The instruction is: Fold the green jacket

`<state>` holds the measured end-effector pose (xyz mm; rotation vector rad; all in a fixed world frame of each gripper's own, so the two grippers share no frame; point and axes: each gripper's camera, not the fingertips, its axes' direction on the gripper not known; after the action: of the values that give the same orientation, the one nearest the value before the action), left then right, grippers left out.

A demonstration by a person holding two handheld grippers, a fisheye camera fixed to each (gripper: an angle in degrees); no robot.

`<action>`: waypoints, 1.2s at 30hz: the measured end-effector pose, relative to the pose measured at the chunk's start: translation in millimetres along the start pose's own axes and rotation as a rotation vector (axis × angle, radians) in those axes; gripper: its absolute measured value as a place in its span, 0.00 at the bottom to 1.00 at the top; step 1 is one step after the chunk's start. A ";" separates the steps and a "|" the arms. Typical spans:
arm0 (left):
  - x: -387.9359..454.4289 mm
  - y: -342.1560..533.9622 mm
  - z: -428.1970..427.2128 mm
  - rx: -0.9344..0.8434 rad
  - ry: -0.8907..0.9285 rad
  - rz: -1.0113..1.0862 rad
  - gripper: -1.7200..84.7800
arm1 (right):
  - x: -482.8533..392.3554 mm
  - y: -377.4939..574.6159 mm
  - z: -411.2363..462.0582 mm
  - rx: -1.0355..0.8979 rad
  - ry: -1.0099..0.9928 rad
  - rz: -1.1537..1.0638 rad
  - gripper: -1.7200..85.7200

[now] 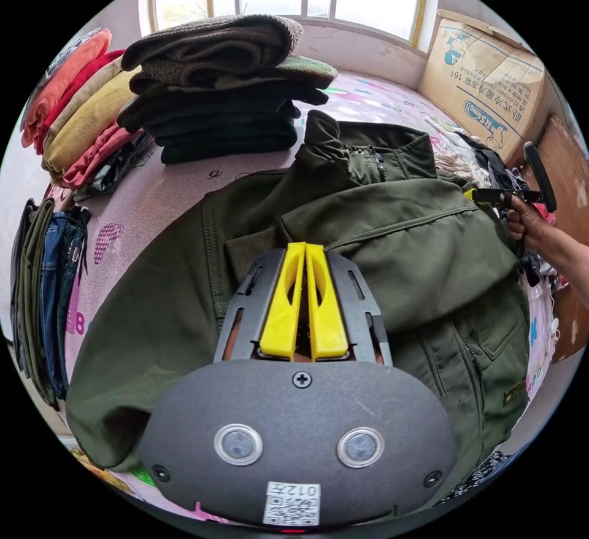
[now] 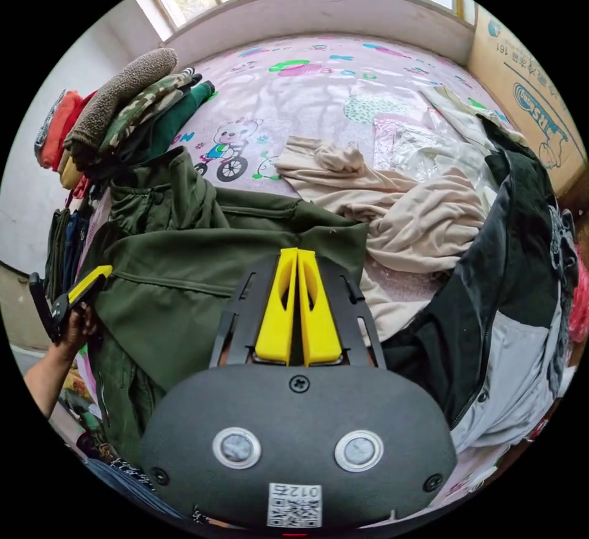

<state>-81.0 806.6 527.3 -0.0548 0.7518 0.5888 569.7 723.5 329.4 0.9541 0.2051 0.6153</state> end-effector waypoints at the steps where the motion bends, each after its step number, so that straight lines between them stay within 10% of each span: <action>1: 0.3 -0.4 0.7 -0.004 0.005 -0.004 0.02 | 8.7 -1.5 -1.2 -0.001 -0.041 0.037 0.02; 24: 96.6 37.0 -4.6 -0.116 -0.017 0.066 0.02 | -19.1 31.9 -56.2 -0.026 0.058 0.028 0.02; 36: 133.7 62.7 -5.9 -0.127 -0.022 0.127 0.02 | -122.3 153.1 -81.7 -0.145 0.068 -0.393 0.02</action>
<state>-40.2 922.3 445.0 -0.1181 0.6991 0.7572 374.3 775.3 394.7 0.7270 0.3927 0.2957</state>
